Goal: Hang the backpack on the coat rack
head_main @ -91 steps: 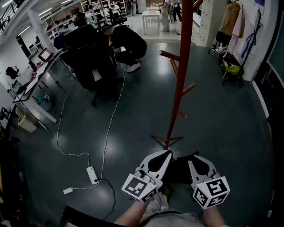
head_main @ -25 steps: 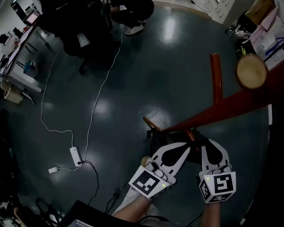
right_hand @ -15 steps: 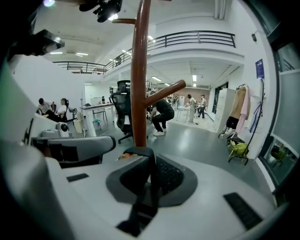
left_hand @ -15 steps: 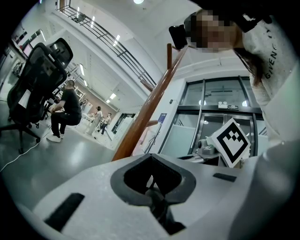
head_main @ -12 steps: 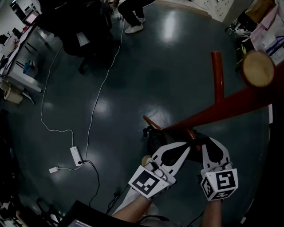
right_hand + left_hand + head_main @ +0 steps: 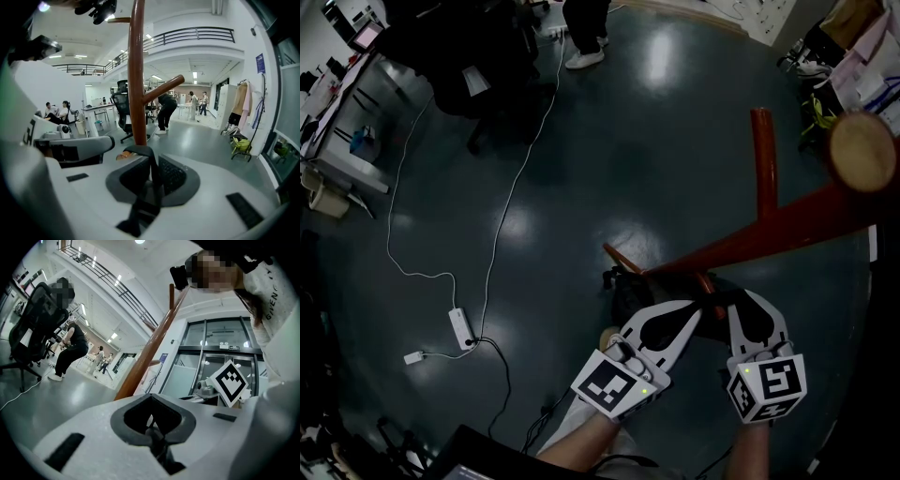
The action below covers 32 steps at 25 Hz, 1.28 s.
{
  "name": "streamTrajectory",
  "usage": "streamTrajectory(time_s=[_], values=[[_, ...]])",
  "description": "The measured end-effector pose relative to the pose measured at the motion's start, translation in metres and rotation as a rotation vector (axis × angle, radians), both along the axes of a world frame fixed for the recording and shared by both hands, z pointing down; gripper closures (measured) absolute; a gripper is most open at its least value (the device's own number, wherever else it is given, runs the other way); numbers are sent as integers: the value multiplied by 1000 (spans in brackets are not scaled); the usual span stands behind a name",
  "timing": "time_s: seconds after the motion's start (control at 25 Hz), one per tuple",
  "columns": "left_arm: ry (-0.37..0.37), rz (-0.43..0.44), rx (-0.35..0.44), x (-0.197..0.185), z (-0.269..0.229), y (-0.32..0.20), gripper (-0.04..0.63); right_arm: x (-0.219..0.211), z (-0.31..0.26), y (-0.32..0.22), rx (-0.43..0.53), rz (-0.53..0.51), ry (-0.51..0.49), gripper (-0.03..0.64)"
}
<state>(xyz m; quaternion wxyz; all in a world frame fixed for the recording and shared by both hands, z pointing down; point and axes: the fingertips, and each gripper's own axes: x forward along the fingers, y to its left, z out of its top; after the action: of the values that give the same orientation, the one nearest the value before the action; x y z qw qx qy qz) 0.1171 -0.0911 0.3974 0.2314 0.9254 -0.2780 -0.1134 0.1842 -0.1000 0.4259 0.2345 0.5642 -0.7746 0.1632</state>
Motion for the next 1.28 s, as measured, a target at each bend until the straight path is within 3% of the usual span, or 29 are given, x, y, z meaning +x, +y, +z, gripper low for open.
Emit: streamTrajectory(time_s=[0.2, 0.8, 1.0, 1.28], values=[[-13, -3, 10, -1, 2, 0, 584, 0, 2, 1, -33, -46, 8, 580], [-15, -20, 3, -7, 3, -5, 584, -9, 10, 2, -88, -226, 173, 577], [-7, -22, -15, -8, 4, -7, 584, -5, -2, -6, -55, -202, 128, 578], [-10, -29, -17, -10, 7, -7, 584, -3, 3, -6, -44, -181, 147, 578]])
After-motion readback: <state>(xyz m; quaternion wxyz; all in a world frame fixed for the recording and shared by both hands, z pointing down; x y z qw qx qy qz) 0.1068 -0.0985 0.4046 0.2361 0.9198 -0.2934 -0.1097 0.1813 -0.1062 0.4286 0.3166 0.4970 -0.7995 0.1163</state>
